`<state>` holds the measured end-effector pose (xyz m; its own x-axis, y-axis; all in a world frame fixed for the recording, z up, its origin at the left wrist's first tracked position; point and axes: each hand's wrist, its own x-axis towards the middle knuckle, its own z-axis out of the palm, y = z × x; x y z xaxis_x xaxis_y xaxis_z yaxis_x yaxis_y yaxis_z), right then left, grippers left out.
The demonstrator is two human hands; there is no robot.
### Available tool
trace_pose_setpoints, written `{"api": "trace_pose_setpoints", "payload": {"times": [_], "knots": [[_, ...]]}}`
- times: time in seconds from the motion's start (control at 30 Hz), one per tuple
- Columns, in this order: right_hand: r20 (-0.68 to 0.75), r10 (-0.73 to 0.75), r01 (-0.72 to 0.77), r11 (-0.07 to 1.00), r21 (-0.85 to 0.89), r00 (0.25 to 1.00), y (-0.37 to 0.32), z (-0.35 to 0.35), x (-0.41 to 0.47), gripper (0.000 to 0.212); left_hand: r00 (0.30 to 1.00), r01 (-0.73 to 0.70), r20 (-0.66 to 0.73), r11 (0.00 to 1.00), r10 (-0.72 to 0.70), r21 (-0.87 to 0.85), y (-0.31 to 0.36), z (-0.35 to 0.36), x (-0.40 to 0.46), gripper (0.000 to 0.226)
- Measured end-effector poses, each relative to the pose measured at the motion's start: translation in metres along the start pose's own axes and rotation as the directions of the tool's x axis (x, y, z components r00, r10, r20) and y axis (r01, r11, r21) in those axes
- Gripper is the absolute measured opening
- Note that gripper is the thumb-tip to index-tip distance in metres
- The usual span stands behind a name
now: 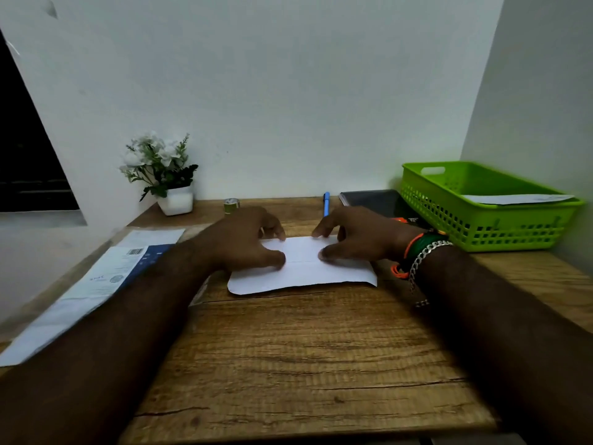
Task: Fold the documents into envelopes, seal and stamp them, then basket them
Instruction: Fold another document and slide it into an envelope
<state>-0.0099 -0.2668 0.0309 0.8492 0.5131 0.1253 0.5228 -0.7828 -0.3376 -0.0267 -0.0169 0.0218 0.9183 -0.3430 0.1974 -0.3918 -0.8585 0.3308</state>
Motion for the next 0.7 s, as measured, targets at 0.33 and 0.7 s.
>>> {"api": "trace_pose_setpoints", "payload": {"times": [0.33, 0.7], "knots": [[0.055, 0.040, -0.035, 0.996, -0.084, 0.998, -0.014, 0.002, -0.002, 0.047, 0.996, -0.075, 0.055, 0.974, 0.064, 0.215, 0.033, 0.026, 0.011, 0.049], [-0.005, 0.051, -0.052, 0.989, -0.141, 0.999, -0.012, 0.009, 0.003, 0.041, 0.970, 0.241, -0.082, 0.902, -0.227, 0.357, 0.008, 0.010, 0.011, 0.035]]}}
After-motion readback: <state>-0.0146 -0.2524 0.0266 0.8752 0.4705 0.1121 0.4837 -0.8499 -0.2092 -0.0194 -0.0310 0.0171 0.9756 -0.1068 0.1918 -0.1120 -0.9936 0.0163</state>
